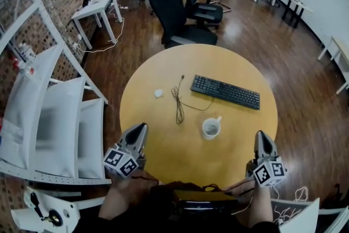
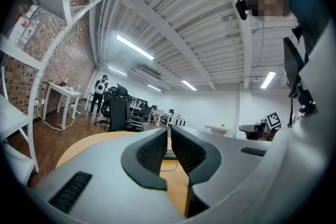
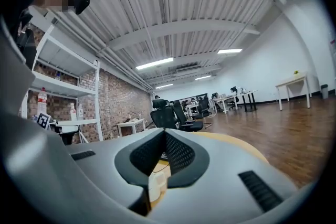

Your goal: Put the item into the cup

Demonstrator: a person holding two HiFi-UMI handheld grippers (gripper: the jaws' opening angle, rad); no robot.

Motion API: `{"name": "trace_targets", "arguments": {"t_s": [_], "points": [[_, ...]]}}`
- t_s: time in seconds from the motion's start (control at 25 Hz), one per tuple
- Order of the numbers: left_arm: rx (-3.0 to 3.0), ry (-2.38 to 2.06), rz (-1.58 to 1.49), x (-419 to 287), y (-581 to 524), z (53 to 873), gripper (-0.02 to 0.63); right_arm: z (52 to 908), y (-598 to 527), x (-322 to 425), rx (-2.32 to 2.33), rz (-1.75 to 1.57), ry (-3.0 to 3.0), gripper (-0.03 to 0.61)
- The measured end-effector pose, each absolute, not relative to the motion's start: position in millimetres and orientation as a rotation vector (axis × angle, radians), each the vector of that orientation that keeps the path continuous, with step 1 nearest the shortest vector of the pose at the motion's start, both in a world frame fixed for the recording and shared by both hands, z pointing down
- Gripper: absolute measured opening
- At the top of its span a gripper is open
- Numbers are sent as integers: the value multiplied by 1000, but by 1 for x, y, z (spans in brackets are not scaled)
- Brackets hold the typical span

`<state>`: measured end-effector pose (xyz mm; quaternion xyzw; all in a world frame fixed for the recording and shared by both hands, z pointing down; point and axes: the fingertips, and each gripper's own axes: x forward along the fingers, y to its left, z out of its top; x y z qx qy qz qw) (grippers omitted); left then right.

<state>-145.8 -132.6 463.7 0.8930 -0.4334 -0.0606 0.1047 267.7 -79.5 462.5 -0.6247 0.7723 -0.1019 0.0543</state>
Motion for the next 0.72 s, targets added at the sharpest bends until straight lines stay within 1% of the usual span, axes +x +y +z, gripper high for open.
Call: {"name": "trace_targets", "arguments": {"t_s": [0.2, 0.72], "points": [[2610, -1317, -203, -162, -134, 462, 17, 463, -86, 263, -1858, -378, 2337, 9], [2573, -1392, -208, -186, -139, 467, 17, 466, -94, 258, -1856, -381, 2364, 9]]}}
